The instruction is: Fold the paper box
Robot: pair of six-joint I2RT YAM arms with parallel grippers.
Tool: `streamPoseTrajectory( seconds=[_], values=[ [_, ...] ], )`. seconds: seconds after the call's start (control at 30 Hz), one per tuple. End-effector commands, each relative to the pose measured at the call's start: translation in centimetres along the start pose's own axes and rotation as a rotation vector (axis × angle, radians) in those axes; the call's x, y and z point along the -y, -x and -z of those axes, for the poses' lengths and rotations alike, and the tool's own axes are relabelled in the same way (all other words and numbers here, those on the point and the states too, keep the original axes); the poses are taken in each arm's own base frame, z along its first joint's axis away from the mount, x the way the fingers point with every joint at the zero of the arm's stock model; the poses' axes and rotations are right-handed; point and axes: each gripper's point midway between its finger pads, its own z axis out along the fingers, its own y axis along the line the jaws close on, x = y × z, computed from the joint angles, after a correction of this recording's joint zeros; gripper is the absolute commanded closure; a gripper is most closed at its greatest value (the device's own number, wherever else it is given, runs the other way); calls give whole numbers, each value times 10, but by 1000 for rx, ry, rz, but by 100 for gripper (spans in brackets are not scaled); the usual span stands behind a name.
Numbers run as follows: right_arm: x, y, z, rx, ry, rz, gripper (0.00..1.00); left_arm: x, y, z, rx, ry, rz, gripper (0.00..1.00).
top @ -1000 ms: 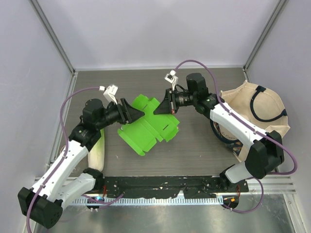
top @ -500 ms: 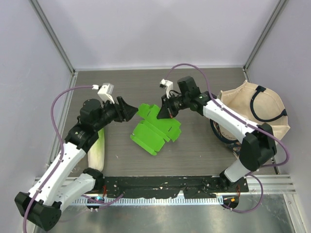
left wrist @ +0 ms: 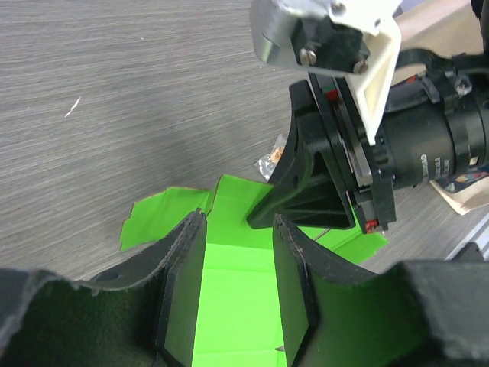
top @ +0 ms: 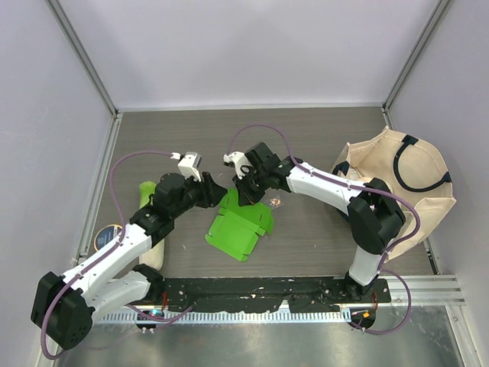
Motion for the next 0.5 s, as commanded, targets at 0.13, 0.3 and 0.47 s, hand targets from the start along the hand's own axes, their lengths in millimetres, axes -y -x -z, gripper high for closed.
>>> streamPoseTrajectory(
  seconds=[0.13,0.3,0.47],
  values=[
    [7,4,-3,8,-3,80,100,-1,9,-17,96,9,-142,58],
    [3,5,-3,12,17,90,100,-7,4,-31,55,36,-185,60],
    [2,7,-2,13,28,95,100,-6,1,-37,31,25,-215,64]
  ],
)
